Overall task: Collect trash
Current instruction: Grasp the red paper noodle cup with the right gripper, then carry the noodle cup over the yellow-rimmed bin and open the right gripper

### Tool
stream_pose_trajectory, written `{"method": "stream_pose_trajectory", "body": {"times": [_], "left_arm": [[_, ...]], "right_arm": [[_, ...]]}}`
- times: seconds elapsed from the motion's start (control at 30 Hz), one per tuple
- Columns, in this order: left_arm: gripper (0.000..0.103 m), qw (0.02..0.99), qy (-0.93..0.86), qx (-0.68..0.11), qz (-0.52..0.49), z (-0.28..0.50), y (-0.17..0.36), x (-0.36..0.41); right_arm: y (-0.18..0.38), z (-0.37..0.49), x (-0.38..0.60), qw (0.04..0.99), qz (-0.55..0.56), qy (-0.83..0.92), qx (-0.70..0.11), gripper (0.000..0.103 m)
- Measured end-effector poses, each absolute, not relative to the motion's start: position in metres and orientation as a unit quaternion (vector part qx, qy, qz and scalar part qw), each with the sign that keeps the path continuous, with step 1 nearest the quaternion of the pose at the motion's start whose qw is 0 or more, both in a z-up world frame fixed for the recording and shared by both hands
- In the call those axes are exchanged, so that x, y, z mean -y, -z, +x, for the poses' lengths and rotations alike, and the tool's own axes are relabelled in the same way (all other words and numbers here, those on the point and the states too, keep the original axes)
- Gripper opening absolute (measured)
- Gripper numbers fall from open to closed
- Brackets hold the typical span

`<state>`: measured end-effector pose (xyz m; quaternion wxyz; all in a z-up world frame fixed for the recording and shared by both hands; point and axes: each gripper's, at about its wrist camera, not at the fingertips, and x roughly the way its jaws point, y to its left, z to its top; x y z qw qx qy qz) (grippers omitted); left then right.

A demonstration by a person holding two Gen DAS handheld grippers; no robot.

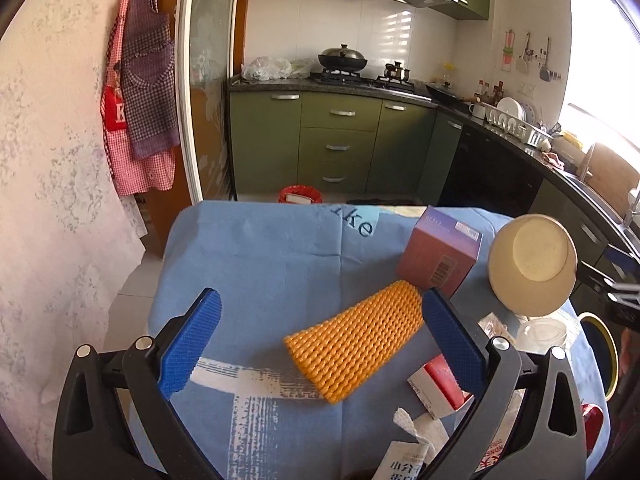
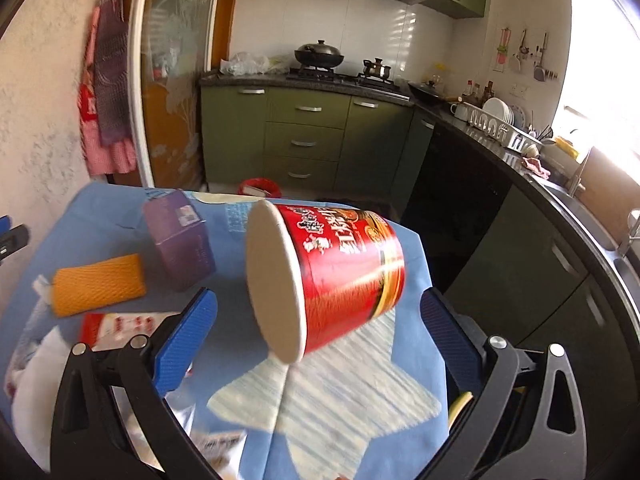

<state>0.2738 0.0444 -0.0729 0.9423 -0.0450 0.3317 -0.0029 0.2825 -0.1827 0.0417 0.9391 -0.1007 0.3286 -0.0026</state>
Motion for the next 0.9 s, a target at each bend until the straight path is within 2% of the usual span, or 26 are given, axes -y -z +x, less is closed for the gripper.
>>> {"method": "stream_pose_trajectory", "body": {"times": [0.03, 0.1, 0.23, 0.33, 0.37, 0.43, 0.53, 0.63, 0.9], "left_arm": [[0.099, 0.940, 0.006, -0.338, -0.044, 0.277, 0.078, -0.044], [0.099, 0.937, 0.009, -0.346, -0.043, 0.280, 0.086, -0.044], [0.099, 0.933, 0.014, -0.355, -0.048, 0.284, 0.096, -0.043], [0.099, 0.931, 0.018, -0.361, -0.047, 0.284, 0.102, -0.043], [0.099, 0.931, 0.019, -0.362, -0.047, 0.283, 0.104, -0.043], [0.099, 0.930, 0.020, -0.364, -0.047, 0.284, 0.106, -0.043], [0.099, 0.928, 0.023, -0.368, -0.047, 0.285, 0.109, -0.043], [0.099, 0.928, 0.024, -0.369, -0.045, 0.284, 0.110, -0.042], [0.099, 0.933, 0.034, -0.355, -0.047, 0.277, 0.103, -0.041]], "right_arm": [[-0.036, 0.292, 0.182, 0.938, -0.107, 0.014, -0.330, 0.094], [-0.026, 0.307, 0.182, 0.935, -0.114, 0.032, -0.334, 0.084], [-0.008, 0.327, 0.188, 0.930, -0.123, 0.065, -0.341, 0.077], [-0.002, 0.333, 0.197, 0.929, -0.129, 0.092, -0.334, 0.065], [-0.001, 0.336, 0.200, 0.929, -0.130, 0.098, -0.332, 0.056], [0.001, 0.340, 0.207, 0.929, -0.132, 0.108, -0.329, 0.029], [-0.001, 0.353, 0.223, 0.926, -0.125, 0.112, -0.338, 0.008], [-0.003, 0.370, 0.252, 0.917, -0.050, 0.069, -0.390, 0.002], [-0.030, 0.348, 0.329, 0.880, 0.088, 0.021, -0.467, 0.002]]}}
